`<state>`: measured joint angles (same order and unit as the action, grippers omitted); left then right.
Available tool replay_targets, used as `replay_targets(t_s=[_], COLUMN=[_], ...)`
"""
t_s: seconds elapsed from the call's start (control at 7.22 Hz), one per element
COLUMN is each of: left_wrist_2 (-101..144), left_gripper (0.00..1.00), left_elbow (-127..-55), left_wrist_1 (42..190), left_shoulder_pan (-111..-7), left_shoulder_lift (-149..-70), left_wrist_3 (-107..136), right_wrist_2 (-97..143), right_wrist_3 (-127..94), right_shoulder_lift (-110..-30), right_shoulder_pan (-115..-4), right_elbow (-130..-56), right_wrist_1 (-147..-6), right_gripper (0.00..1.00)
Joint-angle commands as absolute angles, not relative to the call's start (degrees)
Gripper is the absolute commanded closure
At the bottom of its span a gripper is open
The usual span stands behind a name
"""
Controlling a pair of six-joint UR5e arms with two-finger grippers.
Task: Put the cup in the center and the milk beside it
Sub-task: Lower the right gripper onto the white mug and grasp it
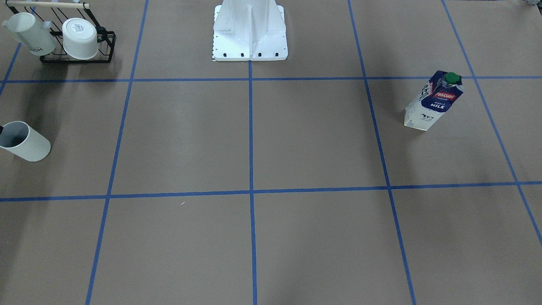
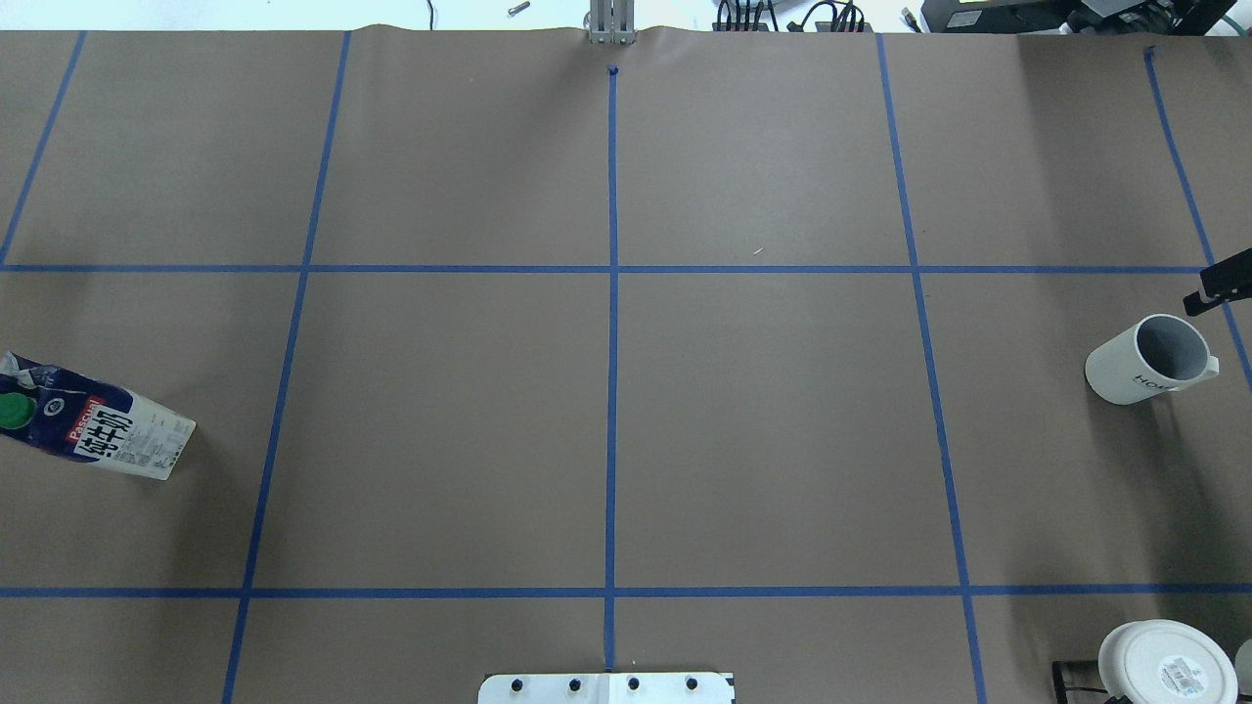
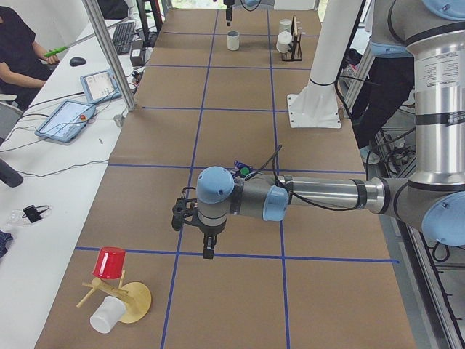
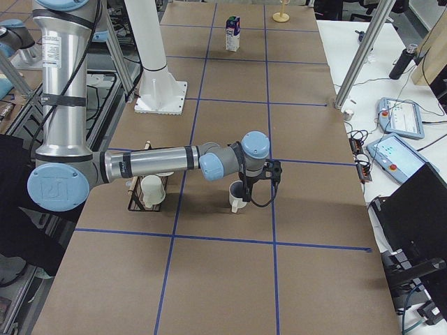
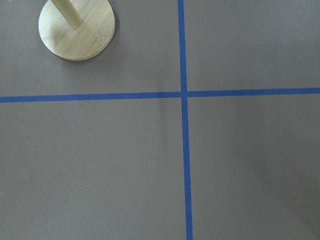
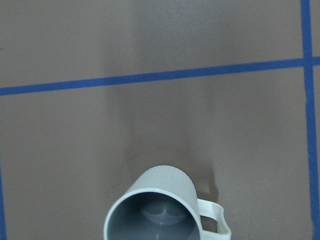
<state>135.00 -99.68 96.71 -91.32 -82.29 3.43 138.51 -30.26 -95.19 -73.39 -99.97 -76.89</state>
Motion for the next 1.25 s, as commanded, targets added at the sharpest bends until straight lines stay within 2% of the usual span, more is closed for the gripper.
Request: replay_targets(t_s=[0.0,1.11], left_wrist_2=[135.0,135.0], left_gripper=[0.01,0.01], left_elbow=[-99.6,-99.7], left_wrist_1=[96.7,96.7], left_shoulder_pan=[-91.3,-91.3], left_shoulder_lift=[-82.5,-82.7], left_wrist_3=[3.4,3.4], right_wrist_2=[138.4,137.9], right_wrist_3=[-33.9,-42.3], right_shoulder_lift=[-99.0,-95.9], right_shoulder_pan=[-73.2,-68.4], right_elbow=[-100.0,-100.2], right_wrist_1=[-76.7,-76.7], right_gripper=[0.0,0.0])
